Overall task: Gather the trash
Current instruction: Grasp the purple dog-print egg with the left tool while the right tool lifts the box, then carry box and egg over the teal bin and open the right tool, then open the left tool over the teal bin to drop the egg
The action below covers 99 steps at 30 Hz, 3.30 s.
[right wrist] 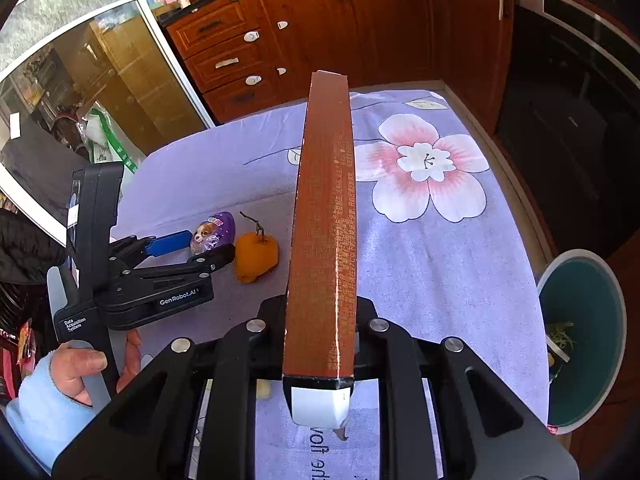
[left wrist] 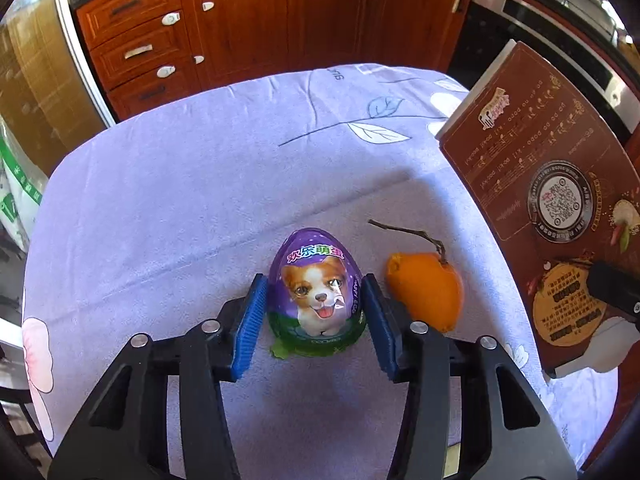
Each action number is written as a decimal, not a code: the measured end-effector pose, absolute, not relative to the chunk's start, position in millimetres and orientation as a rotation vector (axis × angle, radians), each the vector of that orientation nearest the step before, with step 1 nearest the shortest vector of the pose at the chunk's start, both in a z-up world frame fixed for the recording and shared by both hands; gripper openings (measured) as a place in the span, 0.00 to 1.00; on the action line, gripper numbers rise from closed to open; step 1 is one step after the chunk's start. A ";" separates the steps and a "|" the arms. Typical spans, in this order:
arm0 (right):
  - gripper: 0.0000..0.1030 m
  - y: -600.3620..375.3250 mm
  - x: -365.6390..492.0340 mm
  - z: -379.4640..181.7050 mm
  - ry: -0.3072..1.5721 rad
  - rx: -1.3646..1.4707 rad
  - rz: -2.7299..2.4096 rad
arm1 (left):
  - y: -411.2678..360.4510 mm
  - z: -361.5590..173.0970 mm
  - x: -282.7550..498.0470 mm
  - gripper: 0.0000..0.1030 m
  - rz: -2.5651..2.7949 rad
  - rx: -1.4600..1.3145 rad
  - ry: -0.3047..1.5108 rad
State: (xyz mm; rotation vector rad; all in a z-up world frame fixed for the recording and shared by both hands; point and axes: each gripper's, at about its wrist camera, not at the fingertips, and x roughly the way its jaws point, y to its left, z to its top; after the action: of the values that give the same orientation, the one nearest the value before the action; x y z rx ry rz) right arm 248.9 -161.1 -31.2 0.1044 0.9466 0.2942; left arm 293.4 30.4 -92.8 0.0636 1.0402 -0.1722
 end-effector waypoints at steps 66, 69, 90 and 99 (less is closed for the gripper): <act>0.22 -475.9 166.2 -87.9 1.149 0.382 -0.017 | -275.6 -30.8 185.1 0.48 -0.599 0.224 0.995; 0.54 -480.3 167.4 -88.2 1.128 0.401 -0.030 | -282.8 -33.5 185.6 0.48 -0.612 0.224 0.997; 0.81 -487.3 160.4 -68.8 1.051 0.424 -0.072 | -328.4 -51.4 190.1 0.48 -0.680 0.255 1.008; 0.87 -487.8 162.2 -60.7 1.035 0.425 -0.085 | -344.3 -56.7 189.5 0.56 -0.697 0.278 1.014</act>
State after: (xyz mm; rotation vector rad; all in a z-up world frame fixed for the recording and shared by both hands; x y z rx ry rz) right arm 162.2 -487.8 -60.7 0.4246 1.0352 -0.0852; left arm 189.5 -344.3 -56.7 0.2780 1.0140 -0.6967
